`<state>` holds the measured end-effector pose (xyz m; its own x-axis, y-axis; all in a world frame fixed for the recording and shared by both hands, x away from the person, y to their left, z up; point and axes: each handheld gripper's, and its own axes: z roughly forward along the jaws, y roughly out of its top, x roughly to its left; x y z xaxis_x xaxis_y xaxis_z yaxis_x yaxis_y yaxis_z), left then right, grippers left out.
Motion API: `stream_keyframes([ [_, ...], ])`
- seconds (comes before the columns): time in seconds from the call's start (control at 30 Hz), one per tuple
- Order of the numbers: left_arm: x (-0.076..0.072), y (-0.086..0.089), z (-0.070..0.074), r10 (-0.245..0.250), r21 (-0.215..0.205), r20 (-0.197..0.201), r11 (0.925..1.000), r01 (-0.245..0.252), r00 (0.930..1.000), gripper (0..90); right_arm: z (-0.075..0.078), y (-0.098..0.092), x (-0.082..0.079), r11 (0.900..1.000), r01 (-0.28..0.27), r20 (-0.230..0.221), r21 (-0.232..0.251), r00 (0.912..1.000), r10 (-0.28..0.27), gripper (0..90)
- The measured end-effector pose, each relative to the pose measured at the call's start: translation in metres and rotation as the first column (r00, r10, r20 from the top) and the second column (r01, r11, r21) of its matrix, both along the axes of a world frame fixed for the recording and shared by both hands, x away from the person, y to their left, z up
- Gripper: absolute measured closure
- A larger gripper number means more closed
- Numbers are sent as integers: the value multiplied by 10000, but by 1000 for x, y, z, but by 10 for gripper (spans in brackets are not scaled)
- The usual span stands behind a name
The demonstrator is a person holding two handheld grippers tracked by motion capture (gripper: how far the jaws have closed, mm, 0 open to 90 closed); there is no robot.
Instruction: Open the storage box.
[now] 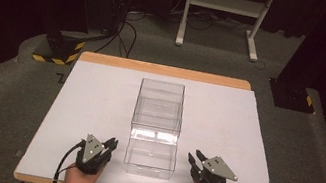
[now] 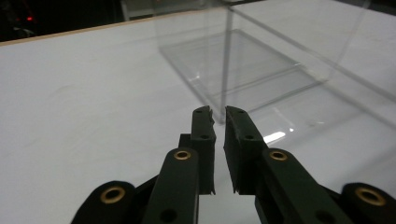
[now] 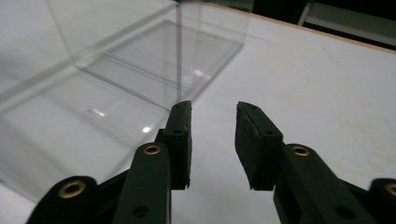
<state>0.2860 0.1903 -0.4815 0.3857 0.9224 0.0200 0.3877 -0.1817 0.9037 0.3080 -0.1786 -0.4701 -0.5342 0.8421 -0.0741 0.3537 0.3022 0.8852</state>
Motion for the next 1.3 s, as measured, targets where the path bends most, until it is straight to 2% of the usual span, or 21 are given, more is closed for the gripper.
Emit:
stream_keyframes([
  [0.1, 8, 14, -2, 447, 183, -126, 9988, -445, 9989, 776, -4, -13, 9, 9994, 312, -271, -138, 9991, -315, 620],
  [0.17, 13, 24, -3, 750, 414, -162, 9964, -743, 9971, 750, -6, -21, 14, 9978, 560, -278, -341, 9980, -570, 607],
  [0.23, 17, 32, -2, 868, 495, -262, 9951, -854, 9959, 716, -7, -28, 18, 9956, 791, -348, -507, 9961, -809, 592],
  [0.3, 21, 41, -2, 958, 521, -524, 9943, -931, 9940, 673, -11, -38, 23, 9917, 1024, -408, -775, 9936, -1057, 578],
  [0.43, 28, 58, -4, 1241, 837, -845, 9896, -1171, 9887, 616, -17, -53, 31, 9857, 1424, -773, -903, 9857, -1495, 565],
  [0.5, 32, 68, -6, 1393, 893, -1076, 9875, -1300, 9844, 583, -19, -60, 35, 9813, 1632, -887, -1023, 9810, -1724, 557],
  [0.6, 36, 81, -9, 1569, 1164, -1335, 9830, -1417, 9786, 545, -21, -69, 37, 9780, 1862, -1100, -938, 9744, -1961, 545],
  [0.73, 41, 94, -15, 1708, 1061, -1837, 9825, -1532, 9680, 486, -22, -78, 40, 9710, 2094, -1116, -1150, 9686, -2221, 517],
  [0.8, 44, 97, -18, 1754, 1043, -2092, 9822, -1564, 9620, 454, -23, -83, 42, 9660, 2240, -1295, -1290, 9620, -2404, 499],
  [0.93, 48, 95, -26, 1790, 1219, -2402, 9806, -1533, 9541, 402, -30, -88, 50, 9635, 2227, -2070, -1486, 9457, -2505, 452],
  [1.03, 48, 98, -26, 1834, 982, -2528, 9817, -1634, 9500, 366, -31, -88, 50, 9629, 2258, -2068, -1474, 9450, -2533, 438],
  [1.17, 47, 95, -26, 1943, 1204, -2366, 9781, -1697, 9520, 365, -31, -92, 52, 9643, 2387, -2374, -1145, 9360, -2598, 416],
  [1.3, 48, 97, -26, 1895, 1001, -2519, 9805, -1692, 9490, 360, -31, -92, 52, 9643, 2389, -2373, -1145, 9360, -2601, 416],
])
